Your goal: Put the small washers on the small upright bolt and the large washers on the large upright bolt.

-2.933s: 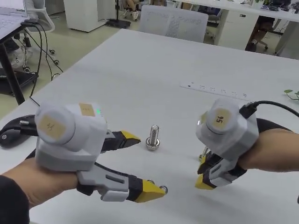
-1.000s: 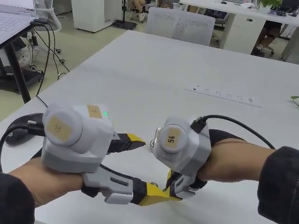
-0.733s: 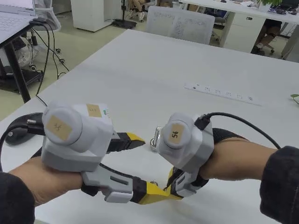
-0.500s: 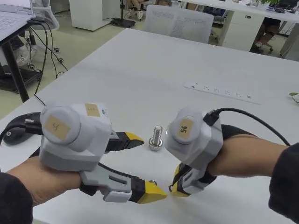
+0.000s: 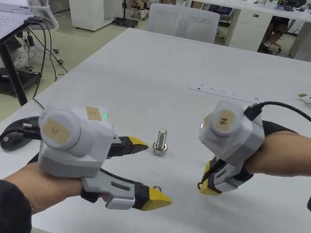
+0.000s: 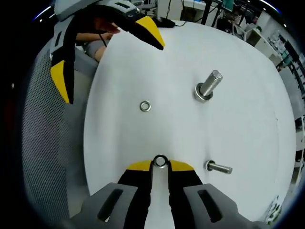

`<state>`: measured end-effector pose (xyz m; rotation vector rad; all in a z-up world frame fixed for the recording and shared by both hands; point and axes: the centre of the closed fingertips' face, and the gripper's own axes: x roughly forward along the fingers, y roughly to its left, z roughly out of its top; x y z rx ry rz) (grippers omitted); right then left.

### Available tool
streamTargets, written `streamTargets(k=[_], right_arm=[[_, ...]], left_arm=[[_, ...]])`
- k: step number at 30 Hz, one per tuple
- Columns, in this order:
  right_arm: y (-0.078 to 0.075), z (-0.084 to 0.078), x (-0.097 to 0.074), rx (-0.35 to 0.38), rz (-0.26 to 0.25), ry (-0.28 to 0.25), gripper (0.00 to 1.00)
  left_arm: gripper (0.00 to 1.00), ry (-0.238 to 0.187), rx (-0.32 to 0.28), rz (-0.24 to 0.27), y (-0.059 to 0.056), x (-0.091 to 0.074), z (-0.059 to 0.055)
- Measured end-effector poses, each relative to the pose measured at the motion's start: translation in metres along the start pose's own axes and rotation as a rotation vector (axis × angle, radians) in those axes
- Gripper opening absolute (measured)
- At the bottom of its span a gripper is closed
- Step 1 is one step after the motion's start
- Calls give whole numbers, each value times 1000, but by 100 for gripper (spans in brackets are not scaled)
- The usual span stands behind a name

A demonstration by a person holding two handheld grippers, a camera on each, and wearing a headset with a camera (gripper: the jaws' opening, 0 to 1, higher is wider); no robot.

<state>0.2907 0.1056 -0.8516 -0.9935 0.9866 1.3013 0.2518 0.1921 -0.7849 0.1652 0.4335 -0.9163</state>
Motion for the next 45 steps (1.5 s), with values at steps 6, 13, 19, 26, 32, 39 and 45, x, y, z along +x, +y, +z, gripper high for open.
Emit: streamTargets(k=[6,13,19,26,32,39,45], right_arm=[[-6,-6,-12,16,-18,-1,13],[-19,-3,-34,24,-49,-20,13],[-33,0,-49,29,-85,-36,13],[-49,4,-57,37,-126,-50,13],[-63,6,-56,40,-152,-46,13],[-68,6,-50,41,-148,-37,13],[-74,1,-44,46,-143,-24,13]], left_arm=[[70,1,1,0,0,0,-1],[70,3,0,0,-1,-1,-1],[70,5,-1,1,-1,-2,-2],[70,8,-3,-1,-1,-2,-3],[70,10,-5,-1,0,-2,-3],[70,9,-9,1,1,-1,-3],[70,10,-9,1,2,0,-3]])
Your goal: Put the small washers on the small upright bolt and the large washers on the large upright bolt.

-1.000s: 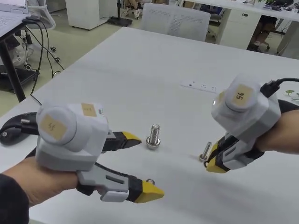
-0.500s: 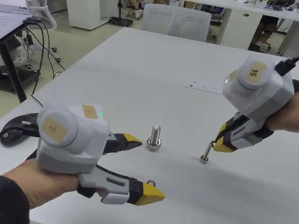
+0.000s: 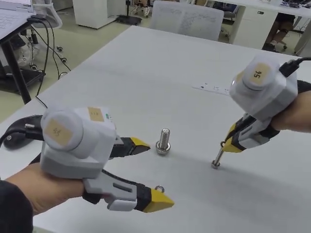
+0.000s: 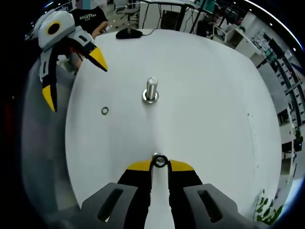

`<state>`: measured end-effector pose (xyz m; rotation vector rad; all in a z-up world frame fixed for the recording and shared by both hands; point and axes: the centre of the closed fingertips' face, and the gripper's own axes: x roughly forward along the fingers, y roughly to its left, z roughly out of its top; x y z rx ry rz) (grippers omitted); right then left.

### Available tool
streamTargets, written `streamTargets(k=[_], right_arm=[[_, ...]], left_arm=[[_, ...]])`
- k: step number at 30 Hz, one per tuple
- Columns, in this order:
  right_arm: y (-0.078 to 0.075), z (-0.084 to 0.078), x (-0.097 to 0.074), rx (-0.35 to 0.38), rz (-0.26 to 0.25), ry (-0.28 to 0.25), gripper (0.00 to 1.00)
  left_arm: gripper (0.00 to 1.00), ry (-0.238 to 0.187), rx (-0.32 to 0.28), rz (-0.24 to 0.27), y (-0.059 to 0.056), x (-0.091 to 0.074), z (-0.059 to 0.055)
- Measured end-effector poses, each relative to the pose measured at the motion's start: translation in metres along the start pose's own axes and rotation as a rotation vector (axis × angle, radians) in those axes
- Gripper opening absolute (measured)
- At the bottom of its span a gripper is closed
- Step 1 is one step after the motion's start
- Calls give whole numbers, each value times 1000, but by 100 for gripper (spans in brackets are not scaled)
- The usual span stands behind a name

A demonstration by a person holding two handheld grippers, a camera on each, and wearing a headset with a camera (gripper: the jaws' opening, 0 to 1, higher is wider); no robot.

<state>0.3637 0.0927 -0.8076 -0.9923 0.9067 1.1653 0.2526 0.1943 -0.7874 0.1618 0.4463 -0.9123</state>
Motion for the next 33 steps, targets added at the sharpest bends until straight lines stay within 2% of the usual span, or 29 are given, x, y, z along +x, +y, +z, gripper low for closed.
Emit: streamTargets(k=[9,22,33], right_arm=[[-6,-4,6,5,12,8,13],[-6,-8,14,11,30,15,13],[-3,-12,27,22,51,19,14]], left_arm=[[69,5,-5,1,2,3,0],[69,10,-9,5,3,4,-2],[69,15,-10,6,2,5,-4]])
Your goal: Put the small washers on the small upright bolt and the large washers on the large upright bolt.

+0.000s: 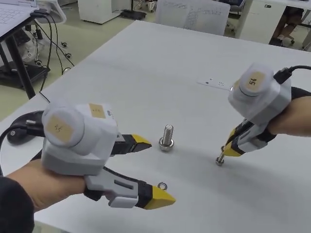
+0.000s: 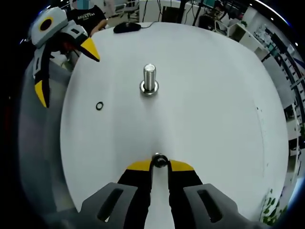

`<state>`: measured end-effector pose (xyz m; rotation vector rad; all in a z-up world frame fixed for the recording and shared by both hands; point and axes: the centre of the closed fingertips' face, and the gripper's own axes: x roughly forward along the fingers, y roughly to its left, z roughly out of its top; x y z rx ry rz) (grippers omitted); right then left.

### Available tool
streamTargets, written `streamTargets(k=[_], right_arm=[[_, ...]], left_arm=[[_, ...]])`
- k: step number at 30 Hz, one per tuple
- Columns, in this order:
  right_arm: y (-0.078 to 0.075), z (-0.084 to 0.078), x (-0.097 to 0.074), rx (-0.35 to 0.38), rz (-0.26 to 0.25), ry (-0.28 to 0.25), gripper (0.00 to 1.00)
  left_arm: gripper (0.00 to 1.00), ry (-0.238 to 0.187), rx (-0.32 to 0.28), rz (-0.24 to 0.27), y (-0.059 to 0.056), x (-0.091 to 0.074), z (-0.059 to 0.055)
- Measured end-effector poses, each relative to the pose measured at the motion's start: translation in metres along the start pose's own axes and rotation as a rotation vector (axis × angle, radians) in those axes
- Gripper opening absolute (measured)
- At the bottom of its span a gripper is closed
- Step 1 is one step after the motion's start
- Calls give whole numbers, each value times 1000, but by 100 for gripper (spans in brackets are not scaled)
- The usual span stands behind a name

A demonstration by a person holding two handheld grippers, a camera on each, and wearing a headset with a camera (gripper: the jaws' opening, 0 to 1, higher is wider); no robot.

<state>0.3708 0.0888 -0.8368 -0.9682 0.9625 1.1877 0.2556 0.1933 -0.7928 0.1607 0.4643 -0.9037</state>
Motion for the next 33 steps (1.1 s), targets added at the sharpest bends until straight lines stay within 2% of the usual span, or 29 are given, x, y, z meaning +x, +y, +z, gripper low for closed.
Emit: streamTargets(k=[14,33], right_arm=[[3,-9,22,18,19,18,14],[9,-12,26,1,16,24,15]], left_arm=[[69,5,-3,2,0,-1,-1],[69,12,-2,1,-2,-4,-3]])
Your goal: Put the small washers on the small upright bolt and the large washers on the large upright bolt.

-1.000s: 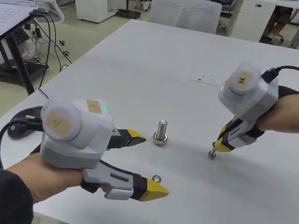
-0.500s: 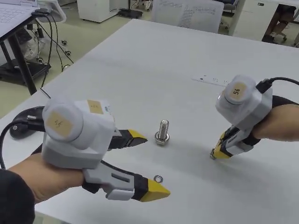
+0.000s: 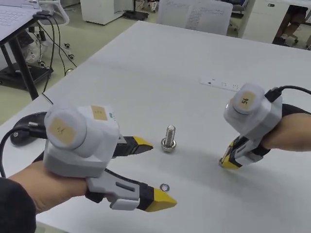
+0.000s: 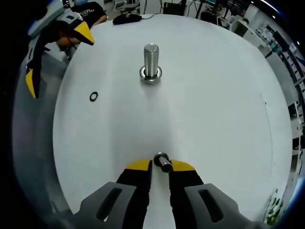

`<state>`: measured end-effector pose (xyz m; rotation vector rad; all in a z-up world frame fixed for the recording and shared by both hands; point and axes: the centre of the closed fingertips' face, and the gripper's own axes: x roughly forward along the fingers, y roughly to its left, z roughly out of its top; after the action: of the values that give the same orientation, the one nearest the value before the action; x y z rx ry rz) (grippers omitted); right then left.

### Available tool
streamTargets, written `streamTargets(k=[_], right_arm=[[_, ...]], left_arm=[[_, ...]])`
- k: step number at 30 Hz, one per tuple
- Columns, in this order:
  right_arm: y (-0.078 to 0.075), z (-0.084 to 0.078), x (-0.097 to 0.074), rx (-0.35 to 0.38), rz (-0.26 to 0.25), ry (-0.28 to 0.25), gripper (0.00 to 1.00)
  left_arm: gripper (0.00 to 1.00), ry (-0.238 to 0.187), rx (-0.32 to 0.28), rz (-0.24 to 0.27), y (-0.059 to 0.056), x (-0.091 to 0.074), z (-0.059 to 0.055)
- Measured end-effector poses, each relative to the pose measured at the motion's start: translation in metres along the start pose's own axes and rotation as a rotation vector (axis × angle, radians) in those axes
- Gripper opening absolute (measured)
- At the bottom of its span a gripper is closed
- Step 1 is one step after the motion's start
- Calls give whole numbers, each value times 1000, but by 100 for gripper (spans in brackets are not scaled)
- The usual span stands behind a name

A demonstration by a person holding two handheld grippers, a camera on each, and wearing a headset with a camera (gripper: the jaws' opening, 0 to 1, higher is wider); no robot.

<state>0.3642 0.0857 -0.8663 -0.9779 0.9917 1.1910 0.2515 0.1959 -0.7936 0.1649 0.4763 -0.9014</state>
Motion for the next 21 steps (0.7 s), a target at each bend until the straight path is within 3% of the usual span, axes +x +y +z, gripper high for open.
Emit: streamTargets(k=[13,21], right_arm=[[2,-8,-11,31,-14,-12,16],[17,-13,-20,48,-10,-27,16]], left_arm=[[69,-1,4,-4,-1,0,0],[69,-2,10,-5,-1,0,1]])
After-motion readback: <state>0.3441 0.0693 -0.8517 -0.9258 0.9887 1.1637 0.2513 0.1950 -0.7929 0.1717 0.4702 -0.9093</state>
